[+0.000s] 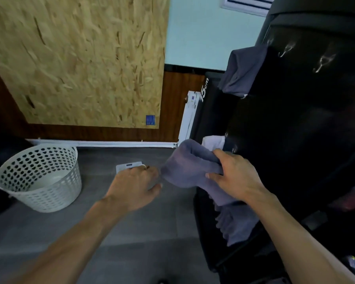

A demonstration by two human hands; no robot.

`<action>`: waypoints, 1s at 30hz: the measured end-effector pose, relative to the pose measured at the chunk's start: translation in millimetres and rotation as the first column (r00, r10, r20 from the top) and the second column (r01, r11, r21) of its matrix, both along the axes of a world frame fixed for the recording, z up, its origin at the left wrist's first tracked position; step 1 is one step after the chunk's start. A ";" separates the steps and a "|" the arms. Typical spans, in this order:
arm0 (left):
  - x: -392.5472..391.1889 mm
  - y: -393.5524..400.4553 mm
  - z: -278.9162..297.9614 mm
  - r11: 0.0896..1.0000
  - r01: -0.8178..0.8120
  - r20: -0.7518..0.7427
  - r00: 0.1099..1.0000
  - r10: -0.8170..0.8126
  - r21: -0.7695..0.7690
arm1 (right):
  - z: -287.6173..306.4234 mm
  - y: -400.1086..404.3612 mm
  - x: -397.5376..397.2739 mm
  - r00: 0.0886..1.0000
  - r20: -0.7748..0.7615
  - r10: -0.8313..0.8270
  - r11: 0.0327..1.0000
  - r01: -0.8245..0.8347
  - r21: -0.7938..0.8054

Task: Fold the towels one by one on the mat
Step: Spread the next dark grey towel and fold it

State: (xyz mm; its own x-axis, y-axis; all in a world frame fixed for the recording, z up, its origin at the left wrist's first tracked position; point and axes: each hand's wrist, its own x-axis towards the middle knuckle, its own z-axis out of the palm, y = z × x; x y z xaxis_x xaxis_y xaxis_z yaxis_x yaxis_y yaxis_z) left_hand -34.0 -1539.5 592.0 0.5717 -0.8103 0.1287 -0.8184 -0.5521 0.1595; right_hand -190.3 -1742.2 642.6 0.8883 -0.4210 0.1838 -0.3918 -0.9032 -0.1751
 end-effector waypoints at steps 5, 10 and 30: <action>89.3 -70.5 20.4 0.969 0.110 -0.097 0.986 -0.133 -0.219 | 2.2 -73.7 69.2 0.989 -0.121 0.085 0.995 -0.079 0.054; 146.2 -143.9 36.0 0.845 0.534 -0.122 0.836 -0.534 -0.043 | -0.6 -130.7 126.1 0.981 -0.136 0.142 0.982 -0.122 0.144; 232.2 -406.0 110.2 0.544 0.760 -0.858 -0.034 -0.513 -0.356 | 27.9 -182.5 178.2 0.464 0.447 -0.764 0.532 0.063 0.844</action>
